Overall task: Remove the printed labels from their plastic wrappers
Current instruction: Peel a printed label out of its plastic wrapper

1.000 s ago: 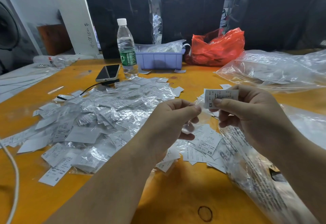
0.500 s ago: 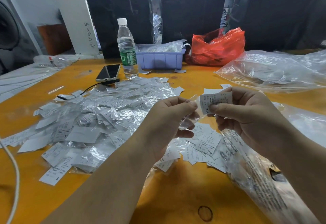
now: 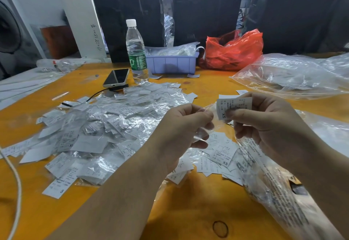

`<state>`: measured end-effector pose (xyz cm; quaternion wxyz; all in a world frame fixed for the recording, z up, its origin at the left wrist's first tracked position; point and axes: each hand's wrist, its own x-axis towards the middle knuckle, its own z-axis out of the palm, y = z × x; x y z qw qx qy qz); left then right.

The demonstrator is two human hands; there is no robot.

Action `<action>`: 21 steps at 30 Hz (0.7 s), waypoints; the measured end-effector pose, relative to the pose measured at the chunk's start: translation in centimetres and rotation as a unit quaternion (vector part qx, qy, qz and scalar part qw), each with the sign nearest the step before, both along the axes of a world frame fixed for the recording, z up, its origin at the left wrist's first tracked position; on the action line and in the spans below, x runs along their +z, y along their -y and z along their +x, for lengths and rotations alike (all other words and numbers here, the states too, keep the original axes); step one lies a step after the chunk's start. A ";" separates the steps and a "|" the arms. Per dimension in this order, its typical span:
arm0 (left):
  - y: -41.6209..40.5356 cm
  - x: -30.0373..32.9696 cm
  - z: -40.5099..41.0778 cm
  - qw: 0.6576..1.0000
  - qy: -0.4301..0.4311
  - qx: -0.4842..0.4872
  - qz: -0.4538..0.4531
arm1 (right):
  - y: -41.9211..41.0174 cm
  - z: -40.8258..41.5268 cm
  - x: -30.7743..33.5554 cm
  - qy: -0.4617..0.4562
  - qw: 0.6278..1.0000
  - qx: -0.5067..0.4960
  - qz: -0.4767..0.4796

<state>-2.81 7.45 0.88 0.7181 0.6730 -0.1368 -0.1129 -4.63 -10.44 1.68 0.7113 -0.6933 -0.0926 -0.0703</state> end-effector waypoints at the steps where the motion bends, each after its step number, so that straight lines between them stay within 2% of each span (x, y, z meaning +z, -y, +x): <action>1: 0.0 0.0 0.0 1.000 -0.001 0.003 -0.001 | 0.0 0.0 0.0 -0.002 1.000 0.003 0.000; 12: 0.0 0.2 -0.3 0.999 0.013 0.019 -0.023 | 0.2 0.1 -0.3 -0.003 0.998 0.006 -0.057; 21: 0.1 0.1 -0.2 0.999 0.034 0.013 0.006 | -0.1 -0.2 -0.1 -0.001 0.993 0.070 -0.096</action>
